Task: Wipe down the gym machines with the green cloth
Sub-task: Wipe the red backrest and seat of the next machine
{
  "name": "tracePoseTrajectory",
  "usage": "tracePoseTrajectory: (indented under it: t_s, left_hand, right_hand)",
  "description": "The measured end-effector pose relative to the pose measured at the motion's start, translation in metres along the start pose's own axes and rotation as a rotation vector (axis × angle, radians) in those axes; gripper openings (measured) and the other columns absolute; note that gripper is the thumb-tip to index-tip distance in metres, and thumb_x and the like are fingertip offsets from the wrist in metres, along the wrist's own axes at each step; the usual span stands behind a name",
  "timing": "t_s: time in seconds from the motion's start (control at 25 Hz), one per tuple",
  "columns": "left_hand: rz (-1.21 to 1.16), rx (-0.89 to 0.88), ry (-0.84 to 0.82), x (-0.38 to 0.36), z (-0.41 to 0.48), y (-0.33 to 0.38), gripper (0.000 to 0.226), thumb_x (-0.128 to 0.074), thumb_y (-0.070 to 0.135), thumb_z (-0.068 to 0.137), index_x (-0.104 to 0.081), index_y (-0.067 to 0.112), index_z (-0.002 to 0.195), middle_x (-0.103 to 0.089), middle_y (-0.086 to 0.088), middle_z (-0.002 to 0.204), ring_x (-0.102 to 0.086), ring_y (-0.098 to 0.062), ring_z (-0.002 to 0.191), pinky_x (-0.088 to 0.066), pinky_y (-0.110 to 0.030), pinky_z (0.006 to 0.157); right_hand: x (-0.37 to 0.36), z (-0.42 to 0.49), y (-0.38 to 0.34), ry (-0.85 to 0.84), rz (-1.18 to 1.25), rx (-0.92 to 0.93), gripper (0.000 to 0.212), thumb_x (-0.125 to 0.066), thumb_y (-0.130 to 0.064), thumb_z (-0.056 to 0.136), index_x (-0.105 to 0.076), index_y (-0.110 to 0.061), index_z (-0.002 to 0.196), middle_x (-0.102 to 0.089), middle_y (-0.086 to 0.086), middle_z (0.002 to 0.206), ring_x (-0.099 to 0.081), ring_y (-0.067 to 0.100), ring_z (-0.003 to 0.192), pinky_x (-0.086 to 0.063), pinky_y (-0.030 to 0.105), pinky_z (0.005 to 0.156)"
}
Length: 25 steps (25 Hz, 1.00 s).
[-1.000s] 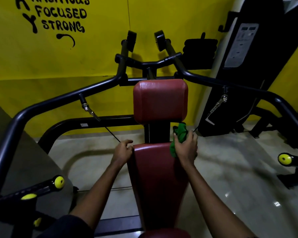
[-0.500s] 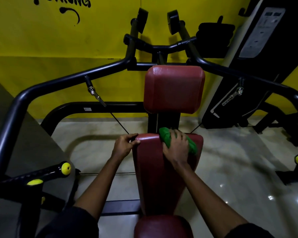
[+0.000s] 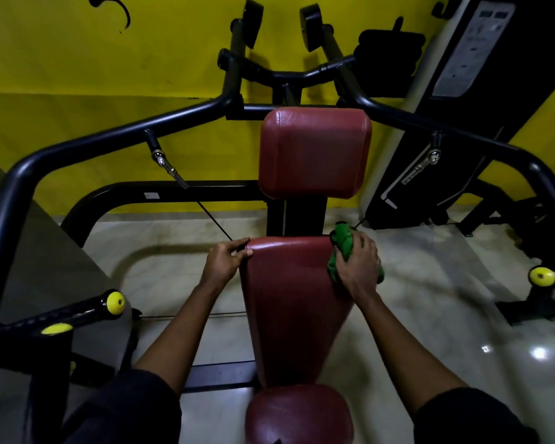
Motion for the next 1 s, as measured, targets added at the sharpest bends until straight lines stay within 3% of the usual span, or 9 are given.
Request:
tracePoseTrajectory:
  t_s: [0.2, 0.28, 0.36, 0.52, 0.64, 0.76, 0.8, 0.92, 1.0]
  left_hand:
    - [0.001, -0.007, 0.019, -0.003, -0.001, -0.006, 0.042, -0.076, 0.023, 0.086, -0.068, 0.018, 0.126, -0.07, -0.002, 0.121, -0.064, -0.01, 0.114, -0.049, -0.028, 0.103]
    - [0.025, -0.023, 0.02, -0.003, -0.002, -0.009, 0.042, -0.075, 0.026, 0.087, -0.067, 0.02, 0.128, -0.07, -0.002, 0.122, -0.064, -0.011, 0.115, -0.048, -0.025, 0.099]
    - [0.032, -0.042, 0.016, -0.003, -0.004, -0.01, 0.043, -0.073, 0.027, 0.088, -0.066, 0.019, 0.13, -0.069, -0.001, 0.124, -0.061, -0.009, 0.116, -0.046, -0.02, 0.096]
    - [0.024, -0.04, 0.007, -0.005, -0.005, -0.01, 0.045, -0.072, 0.028, 0.09, -0.063, 0.02, 0.133, -0.067, 0.001, 0.127, -0.058, -0.009, 0.121, -0.042, -0.02, 0.1]
    - [0.024, -0.032, 0.019, -0.007, -0.006, -0.014, 0.046, -0.072, 0.028, 0.089, -0.062, 0.021, 0.133, -0.067, -0.001, 0.129, -0.057, -0.014, 0.125, -0.044, -0.029, 0.106]
    - [0.078, -0.037, 0.008, -0.005, -0.005, -0.011, 0.048, -0.071, 0.029, 0.09, -0.06, 0.021, 0.136, -0.063, -0.003, 0.135, -0.054, -0.017, 0.129, -0.043, -0.034, 0.109]
    - [0.119, -0.052, 0.005, -0.005, -0.004, -0.013, 0.05, -0.07, 0.032, 0.09, -0.058, 0.02, 0.138, -0.058, -0.005, 0.141, -0.051, -0.019, 0.133, -0.042, -0.036, 0.11]
    - [0.222, 0.025, 0.062, -0.006, -0.005, -0.029, 0.071, -0.065, 0.059, 0.087, -0.051, 0.017, 0.142, -0.042, -0.007, 0.153, -0.049, -0.024, 0.134, -0.046, -0.047, 0.105]
    - [0.208, 0.096, 0.134, -0.012, -0.016, -0.036, 0.075, -0.061, 0.064, 0.086, -0.048, 0.016, 0.143, -0.042, -0.007, 0.151, -0.054, -0.026, 0.126, -0.051, -0.047, 0.096]
  right_hand:
    - [-0.024, -0.032, -0.082, -0.115, -0.007, 0.12, 0.073, -0.056, -0.049, 0.086, -0.037, -0.02, 0.151, -0.036, 0.011, 0.155, -0.027, 0.033, 0.146, -0.02, 0.053, 0.119]
    - [-0.025, -0.038, -0.087, -0.197, -0.029, 0.253, 0.08, -0.055, -0.05, 0.085, -0.028, -0.026, 0.156, -0.031, 0.007, 0.159, -0.022, 0.031, 0.149, -0.015, 0.05, 0.12]
    - [-0.015, -0.026, -0.064, -0.192, -0.079, 0.349, 0.083, -0.056, -0.049, 0.081, -0.027, -0.029, 0.156, -0.036, 0.006, 0.156, -0.03, 0.029, 0.145, -0.021, 0.049, 0.119]
    - [-0.003, -0.006, -0.011, 0.011, 0.023, 0.061, 0.067, -0.05, -0.049, 0.083, -0.046, -0.019, 0.142, -0.051, 0.007, 0.141, -0.044, 0.03, 0.134, -0.036, 0.052, 0.11]
    - [-0.008, 0.001, -0.015, 0.034, 0.09, -0.129, 0.059, -0.057, -0.045, 0.088, -0.048, -0.015, 0.137, -0.05, 0.011, 0.141, -0.044, 0.034, 0.133, -0.036, 0.055, 0.107]
    - [-0.007, 0.004, -0.032, 0.07, 0.164, -0.349, 0.063, -0.049, -0.05, 0.085, -0.047, -0.013, 0.135, -0.048, 0.014, 0.141, -0.042, 0.038, 0.132, -0.034, 0.055, 0.105]
    - [-0.008, 0.002, -0.037, 0.077, 0.15, -0.347, 0.064, -0.048, -0.049, 0.084, -0.047, -0.012, 0.136, -0.047, 0.014, 0.142, -0.04, 0.038, 0.134, -0.033, 0.056, 0.107]
    - [-0.019, -0.023, -0.043, 0.025, 0.04, -0.051, 0.067, -0.062, -0.036, 0.086, -0.041, -0.015, 0.146, -0.041, 0.013, 0.151, -0.031, 0.035, 0.143, -0.025, 0.056, 0.115]
    - [-0.021, -0.037, -0.045, -0.081, -0.033, 0.174, 0.08, -0.067, -0.03, 0.082, -0.033, -0.021, 0.153, -0.033, 0.008, 0.157, -0.024, 0.032, 0.148, -0.018, 0.053, 0.119]
Point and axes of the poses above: each hand's wrist, its own z-axis towards the middle knuckle, its own x-axis out of the back of the hand, y = z × x, the point moved 1 cm from there along z, towards the middle knuckle
